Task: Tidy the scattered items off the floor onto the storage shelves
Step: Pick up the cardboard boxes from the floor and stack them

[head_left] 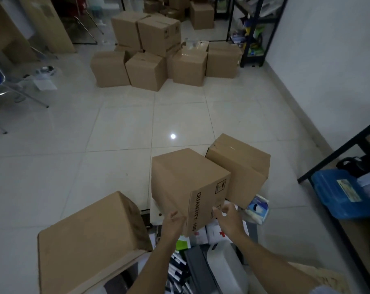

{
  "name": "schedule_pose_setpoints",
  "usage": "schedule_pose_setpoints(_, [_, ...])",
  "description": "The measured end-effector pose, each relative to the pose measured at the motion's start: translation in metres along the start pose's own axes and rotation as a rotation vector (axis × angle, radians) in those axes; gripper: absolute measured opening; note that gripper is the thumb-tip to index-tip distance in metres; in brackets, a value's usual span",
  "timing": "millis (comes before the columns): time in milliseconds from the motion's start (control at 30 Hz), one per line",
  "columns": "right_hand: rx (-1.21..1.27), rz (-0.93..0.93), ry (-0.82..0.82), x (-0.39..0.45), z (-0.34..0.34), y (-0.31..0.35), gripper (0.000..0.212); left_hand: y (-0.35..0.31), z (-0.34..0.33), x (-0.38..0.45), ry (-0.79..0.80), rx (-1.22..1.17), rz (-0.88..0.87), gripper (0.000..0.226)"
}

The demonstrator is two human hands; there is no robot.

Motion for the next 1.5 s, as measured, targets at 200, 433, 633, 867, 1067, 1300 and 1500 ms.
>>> schedule_pose_setpoints(200, [-0.009, -0.103, -0.099, 0.104, -0.019, -0.046, 0.041, -0.014, -0.04, 0.093, -0.043, 0.064, -0.091, 0.07])
schedule_pose_setpoints(433, [0.088, -0.141, -0.155, 0.201, -0.024, -0.084, 0.052, -0.022, -0.057, 0.171, -0.114, 0.161, -0.373, 0.111])
schedule_pose_setpoints(633, [0.249, -0.209, -0.175, 0.267, -0.015, -0.107, 0.092, 0.004, -0.06, 0.209, -0.14, 0.154, -0.427, 0.109])
schedule_pose_setpoints(867, [0.303, -0.18, -0.122, 0.318, -0.01, -0.106, 0.112, 0.017, -0.057, 0.226, -0.108, 0.063, -0.507, 0.1])
schedule_pose_setpoints(1067, [0.325, -0.14, -0.102, 0.319, -0.038, -0.103, 0.104, 0.031, -0.052, 0.235, -0.048, 0.017, -0.431, 0.112])
schedule_pose_setpoints(1300, [0.36, -0.1, -0.216, 0.275, -0.037, -0.103, 0.039, 0.025, -0.018, 0.211, -0.07, -0.135, -0.351, 0.103])
schedule_pose_setpoints(1500, [0.491, -0.12, -0.167, 0.209, -0.032, -0.077, 0.039, 0.001, 0.019, 0.162, -0.12, -0.18, -0.368, 0.094])
Point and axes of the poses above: each hand's wrist, its own x-axis towards the middle knuckle, its own z-axis out of the back of the hand, y = z × x, the point moved 10 cm from there along x, towards the middle knuckle, and after that the axes turned 2 degrees about -x, right-handed, at the moved point
